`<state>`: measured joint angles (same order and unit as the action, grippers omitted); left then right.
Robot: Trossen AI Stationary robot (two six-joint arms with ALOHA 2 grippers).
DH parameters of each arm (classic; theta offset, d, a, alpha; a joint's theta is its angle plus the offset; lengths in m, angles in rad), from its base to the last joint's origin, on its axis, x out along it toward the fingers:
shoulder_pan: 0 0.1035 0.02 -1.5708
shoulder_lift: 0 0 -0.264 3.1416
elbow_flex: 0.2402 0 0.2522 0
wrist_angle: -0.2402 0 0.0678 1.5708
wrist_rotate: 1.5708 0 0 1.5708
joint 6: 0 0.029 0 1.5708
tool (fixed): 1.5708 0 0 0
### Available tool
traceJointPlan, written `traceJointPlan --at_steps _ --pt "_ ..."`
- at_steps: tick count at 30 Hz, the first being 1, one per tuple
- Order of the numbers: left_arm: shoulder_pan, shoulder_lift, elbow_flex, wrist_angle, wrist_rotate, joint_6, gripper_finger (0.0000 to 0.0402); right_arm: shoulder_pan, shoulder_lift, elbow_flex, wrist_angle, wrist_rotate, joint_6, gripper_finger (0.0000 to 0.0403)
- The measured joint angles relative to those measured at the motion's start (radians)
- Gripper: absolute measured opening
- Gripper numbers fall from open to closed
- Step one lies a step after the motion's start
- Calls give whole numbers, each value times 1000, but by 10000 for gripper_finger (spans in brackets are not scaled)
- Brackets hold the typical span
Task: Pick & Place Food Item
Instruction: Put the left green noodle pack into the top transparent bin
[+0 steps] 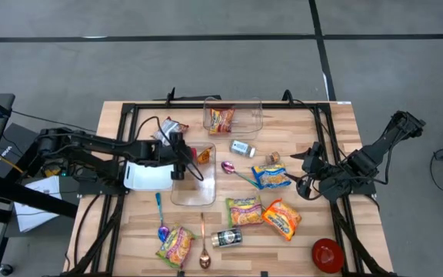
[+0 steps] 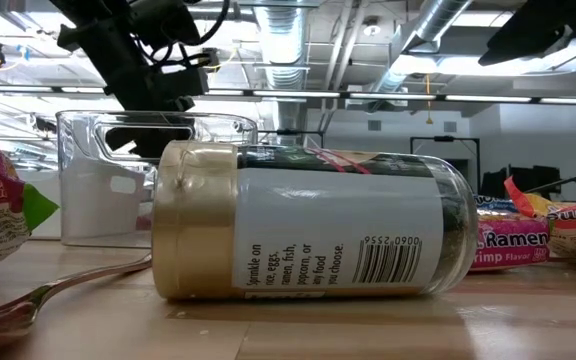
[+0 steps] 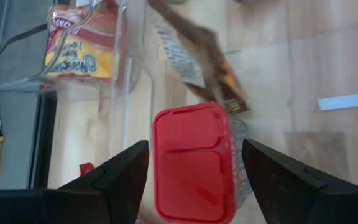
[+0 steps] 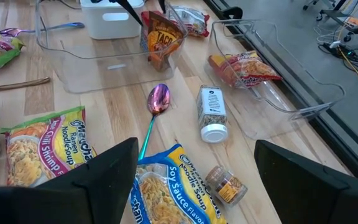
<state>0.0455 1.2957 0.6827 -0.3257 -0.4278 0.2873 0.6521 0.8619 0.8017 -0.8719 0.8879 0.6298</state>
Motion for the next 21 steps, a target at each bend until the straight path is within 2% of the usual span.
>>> traceJointPlan --at_steps 5,10,12,16,21 --pt "-33 -18 0 15 0 -7 245 0 0 0 3 0 0 315" --pt "-61 -103 0 29 14 -32 242 0 1 0 9 0 0 315" --pt "-68 -151 0 34 61 -59 243 0 0 0 12 0 0 315" --pt "-82 -229 0 69 221 -166 239 0 1 0 16 2 -1 315" --pt "-124 -259 1 67 329 -306 214 0 2 0 28 3 -9 315"
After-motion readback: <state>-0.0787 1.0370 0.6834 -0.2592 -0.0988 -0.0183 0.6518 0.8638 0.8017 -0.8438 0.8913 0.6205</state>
